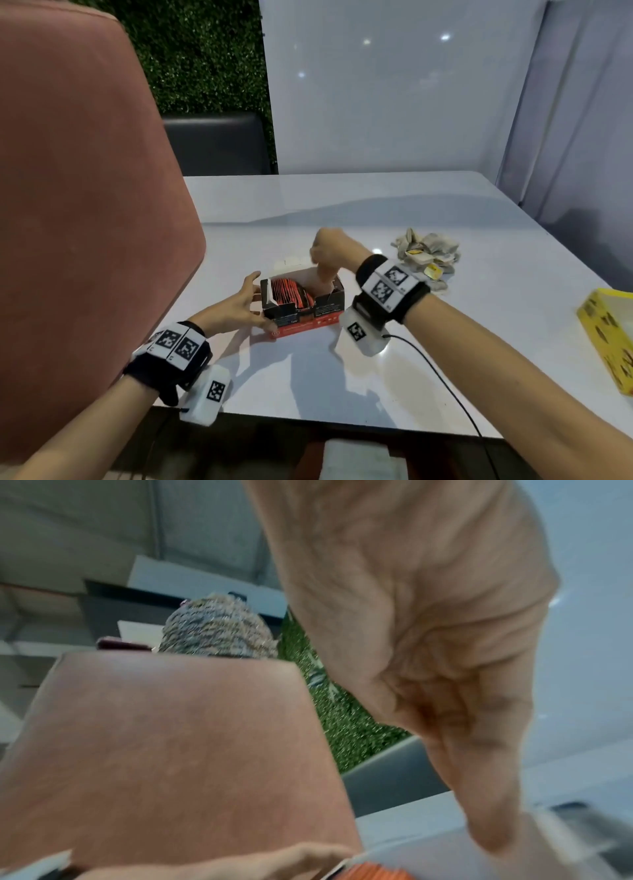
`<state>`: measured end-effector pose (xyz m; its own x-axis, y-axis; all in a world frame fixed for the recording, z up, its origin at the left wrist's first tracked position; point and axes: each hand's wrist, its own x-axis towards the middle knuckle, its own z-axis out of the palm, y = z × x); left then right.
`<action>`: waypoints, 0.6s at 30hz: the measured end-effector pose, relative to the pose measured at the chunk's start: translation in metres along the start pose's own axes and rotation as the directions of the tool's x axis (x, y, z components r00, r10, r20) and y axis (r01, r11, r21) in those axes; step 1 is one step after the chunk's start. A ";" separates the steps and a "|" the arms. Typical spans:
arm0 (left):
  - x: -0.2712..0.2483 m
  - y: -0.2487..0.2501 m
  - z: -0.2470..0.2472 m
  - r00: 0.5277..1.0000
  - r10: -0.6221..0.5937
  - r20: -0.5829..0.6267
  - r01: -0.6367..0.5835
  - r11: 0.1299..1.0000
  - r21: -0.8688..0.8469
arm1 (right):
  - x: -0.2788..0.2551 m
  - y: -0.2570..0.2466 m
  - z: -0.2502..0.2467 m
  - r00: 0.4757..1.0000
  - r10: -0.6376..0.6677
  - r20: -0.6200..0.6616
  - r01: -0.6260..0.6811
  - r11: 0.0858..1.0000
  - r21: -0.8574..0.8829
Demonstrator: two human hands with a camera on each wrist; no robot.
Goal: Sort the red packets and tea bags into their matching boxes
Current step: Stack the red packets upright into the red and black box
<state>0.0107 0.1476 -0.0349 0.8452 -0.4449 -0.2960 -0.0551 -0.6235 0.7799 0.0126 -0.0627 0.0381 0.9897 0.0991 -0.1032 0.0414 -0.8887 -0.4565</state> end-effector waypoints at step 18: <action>0.004 0.001 -0.004 0.992 0.125 0.014 -0.125 0.992 -0.008 | 0.023 0.063 0.000 0.990 -0.108 -0.087 0.132 0.537 0.833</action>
<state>0.0161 0.1475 -0.0328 0.8239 -0.5288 -0.2038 -0.1562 -0.5575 0.8153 0.0374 -0.1159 0.0070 0.9875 0.1556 0.0238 0.0384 -0.0913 -0.9951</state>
